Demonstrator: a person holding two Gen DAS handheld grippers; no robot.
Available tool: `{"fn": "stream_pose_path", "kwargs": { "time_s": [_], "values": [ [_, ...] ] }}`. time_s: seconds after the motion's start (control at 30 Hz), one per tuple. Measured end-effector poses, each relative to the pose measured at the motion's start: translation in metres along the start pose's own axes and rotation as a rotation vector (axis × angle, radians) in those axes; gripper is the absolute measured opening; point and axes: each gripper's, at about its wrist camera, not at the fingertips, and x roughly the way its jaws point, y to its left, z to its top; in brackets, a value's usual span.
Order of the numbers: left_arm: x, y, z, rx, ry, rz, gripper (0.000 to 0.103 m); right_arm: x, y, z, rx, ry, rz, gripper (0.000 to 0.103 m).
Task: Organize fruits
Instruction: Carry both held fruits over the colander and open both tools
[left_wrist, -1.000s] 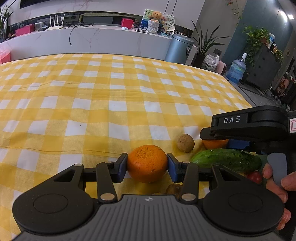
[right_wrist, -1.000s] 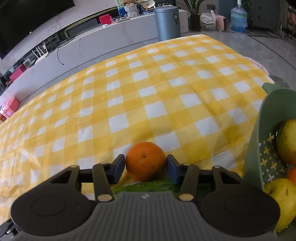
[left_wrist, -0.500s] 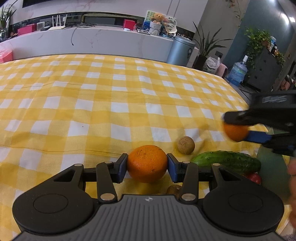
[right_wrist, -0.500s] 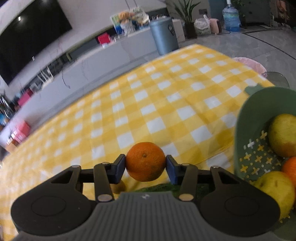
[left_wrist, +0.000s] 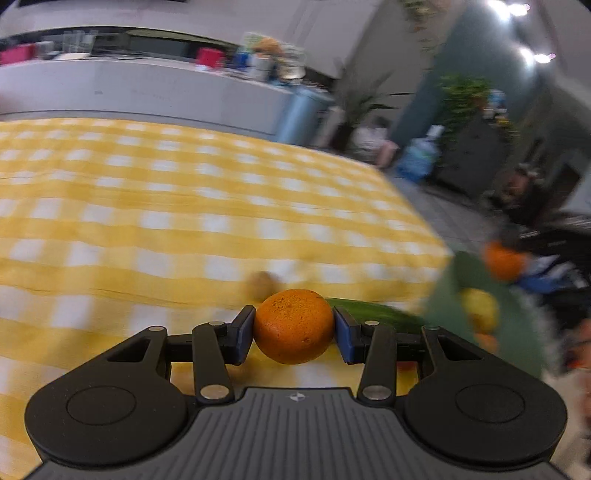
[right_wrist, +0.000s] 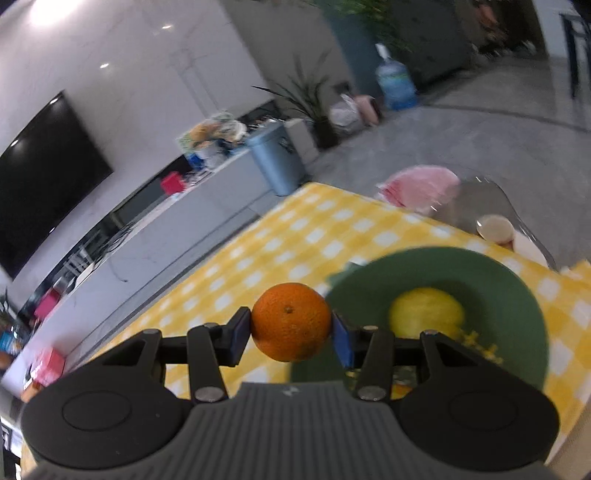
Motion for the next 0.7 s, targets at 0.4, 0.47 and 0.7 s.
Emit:
{"fn": "stream_pose_path", "kwargs": {
  "time_s": [0.4, 0.47, 0.7],
  "values": [
    [0.009, -0.045, 0.006, 0.068, 0.040, -0.114, 0.051, 0.022, -0.038, -0.003, 0.089, 0.098, -0.040, 0.045],
    [0.015, -0.052, 0.011, 0.069, 0.057, -0.135, 0.050, 0.024, -0.043, -0.002, 0.098, 0.092, -0.055, 0.045],
    [0.039, -0.093, 0.030, 0.111, 0.116, -0.261, 0.050, 0.019, -0.070, 0.006, 0.206, 0.050, -0.033, 0.045]
  ]
}}
